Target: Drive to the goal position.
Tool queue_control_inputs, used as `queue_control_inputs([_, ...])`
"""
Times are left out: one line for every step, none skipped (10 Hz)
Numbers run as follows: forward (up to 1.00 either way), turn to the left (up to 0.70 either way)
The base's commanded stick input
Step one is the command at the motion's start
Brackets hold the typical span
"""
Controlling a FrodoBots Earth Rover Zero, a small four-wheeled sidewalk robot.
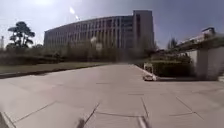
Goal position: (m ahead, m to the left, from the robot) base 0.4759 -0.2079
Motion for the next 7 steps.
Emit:
queue_control_inputs([0.7, 0.0])
queue_control_inputs([0.7, 0.0])
queue_control_inputs([0.7, 0.0])
queue_control_inputs([0.7, -0.01])
queue_control_inputs([0.7, -0.31])
queue_control_inputs([0.7, -0.34])
queue_control_inputs([0.7, -0.34])
